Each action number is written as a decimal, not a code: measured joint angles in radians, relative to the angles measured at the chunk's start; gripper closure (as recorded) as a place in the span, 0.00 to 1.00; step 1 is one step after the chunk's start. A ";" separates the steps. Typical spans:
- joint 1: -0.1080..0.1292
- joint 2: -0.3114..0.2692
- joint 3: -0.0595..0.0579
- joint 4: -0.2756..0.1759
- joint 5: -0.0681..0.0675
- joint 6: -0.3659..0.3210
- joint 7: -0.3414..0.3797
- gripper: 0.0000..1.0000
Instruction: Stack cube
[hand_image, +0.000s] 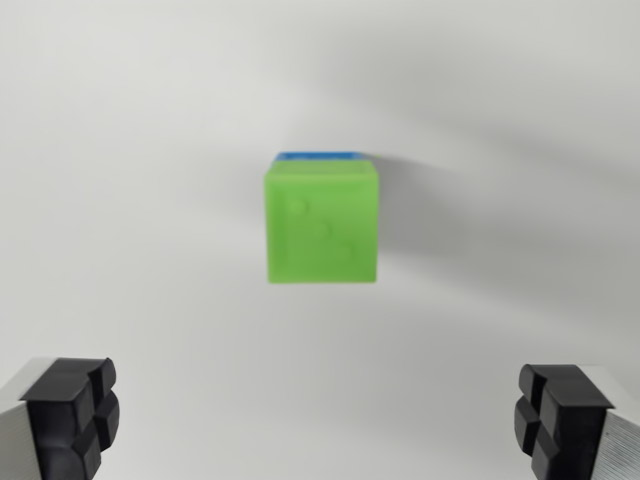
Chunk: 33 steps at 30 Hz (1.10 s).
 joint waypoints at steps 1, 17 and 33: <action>0.000 -0.008 0.000 0.005 0.000 -0.012 0.000 0.00; 0.000 -0.099 0.000 0.090 0.000 -0.190 0.000 0.00; 0.000 -0.142 0.000 0.167 0.001 -0.309 0.000 0.00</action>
